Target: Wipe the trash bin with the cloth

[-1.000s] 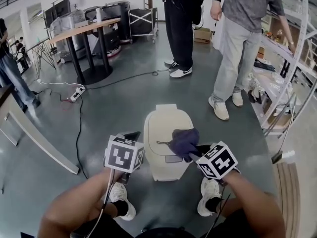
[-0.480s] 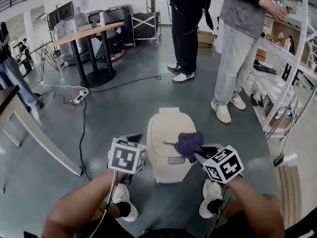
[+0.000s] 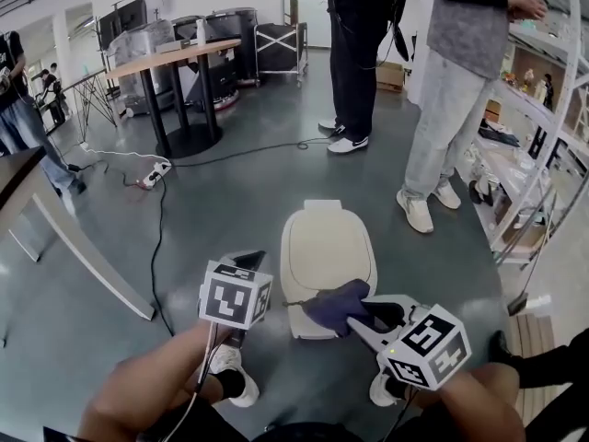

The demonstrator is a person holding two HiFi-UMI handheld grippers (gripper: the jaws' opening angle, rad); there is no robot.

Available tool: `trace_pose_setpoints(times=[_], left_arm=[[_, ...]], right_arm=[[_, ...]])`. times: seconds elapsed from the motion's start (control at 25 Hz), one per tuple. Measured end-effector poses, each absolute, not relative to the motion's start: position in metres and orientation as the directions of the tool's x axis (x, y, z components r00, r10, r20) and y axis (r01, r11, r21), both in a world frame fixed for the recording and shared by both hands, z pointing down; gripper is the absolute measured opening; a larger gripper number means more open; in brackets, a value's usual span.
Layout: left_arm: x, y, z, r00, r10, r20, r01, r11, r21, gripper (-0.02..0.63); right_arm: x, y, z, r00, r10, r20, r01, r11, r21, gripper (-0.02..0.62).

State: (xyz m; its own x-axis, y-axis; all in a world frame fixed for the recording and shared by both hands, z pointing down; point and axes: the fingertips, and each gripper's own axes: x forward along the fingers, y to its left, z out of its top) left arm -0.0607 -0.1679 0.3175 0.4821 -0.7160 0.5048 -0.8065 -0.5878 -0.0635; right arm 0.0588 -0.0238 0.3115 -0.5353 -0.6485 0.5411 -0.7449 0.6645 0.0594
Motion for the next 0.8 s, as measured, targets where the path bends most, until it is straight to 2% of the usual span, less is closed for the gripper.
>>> trace_pose_setpoints(times=[0.16, 0.4, 0.64, 0.8], left_arm=[[-0.072, -0.167, 0.32, 0.474, -0.722, 0.504, -0.819, -0.571, -0.048, 0.0], [-0.085, -0.167, 0.318, 0.458, -0.739, 0.494, -0.842, -0.539, -0.026, 0.0], [-0.083, -0.153, 0.323, 0.459, -0.751, 0.474, -0.868, -0.494, 0.058, 0.0], [-0.102, -0.146, 0.329, 0.425, -0.782, 0.456, -0.896, -0.435, 0.09, 0.0]], right_arm=[[0.028, -0.008, 0.333, -0.586, -0.57, 0.576, -0.706, 0.708, -0.018, 0.094], [0.002, -0.016, 0.378, -0.582, -0.528, 0.619, -0.712, 0.698, -0.074, 0.094], [-0.005, -0.049, 0.399, -0.582, -0.539, 0.609, -0.751, 0.643, -0.148, 0.094], [-0.008, -0.063, 0.411, -0.561, -0.566, 0.604, -0.772, 0.622, -0.134, 0.094]])
